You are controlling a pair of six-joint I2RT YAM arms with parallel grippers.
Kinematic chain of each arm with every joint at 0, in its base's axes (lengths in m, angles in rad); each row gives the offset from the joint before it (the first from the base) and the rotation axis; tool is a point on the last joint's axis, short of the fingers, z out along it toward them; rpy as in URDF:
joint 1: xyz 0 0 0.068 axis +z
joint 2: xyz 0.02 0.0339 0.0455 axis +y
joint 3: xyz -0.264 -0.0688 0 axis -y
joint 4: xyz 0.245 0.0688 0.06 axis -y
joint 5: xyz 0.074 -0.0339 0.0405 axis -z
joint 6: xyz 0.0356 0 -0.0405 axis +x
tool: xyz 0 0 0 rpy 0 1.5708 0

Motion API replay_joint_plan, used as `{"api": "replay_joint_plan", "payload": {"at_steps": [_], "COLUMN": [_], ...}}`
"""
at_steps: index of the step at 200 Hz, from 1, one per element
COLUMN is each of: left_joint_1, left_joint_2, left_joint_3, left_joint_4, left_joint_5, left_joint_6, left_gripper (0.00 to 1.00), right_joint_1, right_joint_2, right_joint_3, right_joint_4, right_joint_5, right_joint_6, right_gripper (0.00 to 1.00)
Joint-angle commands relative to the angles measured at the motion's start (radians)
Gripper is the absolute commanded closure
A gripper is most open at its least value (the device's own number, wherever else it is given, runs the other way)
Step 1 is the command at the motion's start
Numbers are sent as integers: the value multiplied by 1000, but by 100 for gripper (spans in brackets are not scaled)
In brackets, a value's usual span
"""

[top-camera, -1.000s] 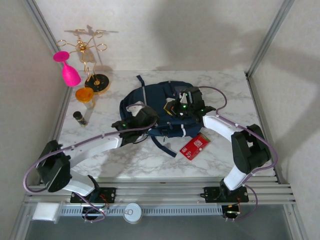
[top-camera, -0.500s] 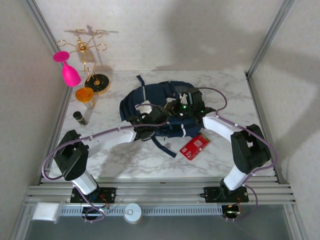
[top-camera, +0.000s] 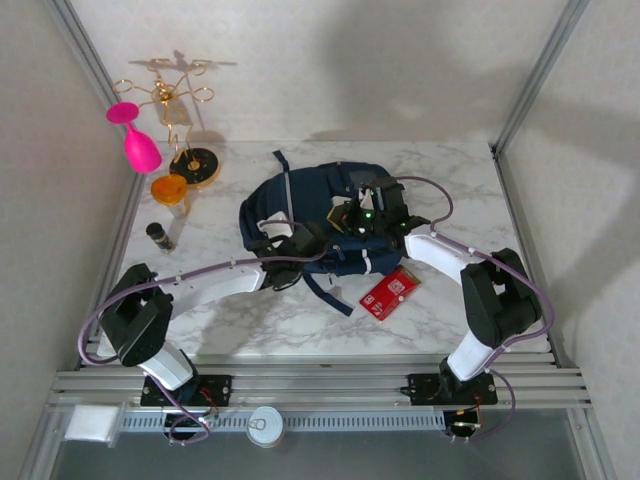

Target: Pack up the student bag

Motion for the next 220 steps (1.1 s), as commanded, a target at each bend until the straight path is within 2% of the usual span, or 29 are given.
{"api": "replay_joint_plan", "payload": {"at_steps": [1, 23, 43, 73, 105, 148, 169, 220], "left_joint_1": [17, 21, 23, 4, -4, -1, 20, 49], "left_joint_2": [-47, -97, -135, -138, -91, -61, -39, -24], "left_joint_3": [-20, -34, -41, -29, 26, 32, 34, 7], "left_joint_4": [-134, -174, -117, -19, -31, -28, -51, 103], "left_joint_5": [-91, -115, -35, 88, 77, 73, 83, 174], "left_joint_6": [-35, -6, 66, 145, 220, 442, 461, 590], "left_gripper": [48, 49, 53, 52, 51, 53, 53, 57], "right_joint_1": [-4, -6, -5, -6, -6, -5, -6, -6], "right_joint_2": [-34, -33, -33, -30, -30, -32, -27, -26], "right_joint_3": [50, 49, 47, 47, 45, 46, 44, 45], "right_joint_4": [71, 70, 73, 71, 67, 58, 68, 62], "right_joint_5": [-5, -4, -6, -5, -1, 0, -8, -3], "right_joint_6": [10, 9, 9, 7, 6, -2, 6, 3], "right_gripper": [100, 100, 100, 100, 100, 100, 100, 100]}}
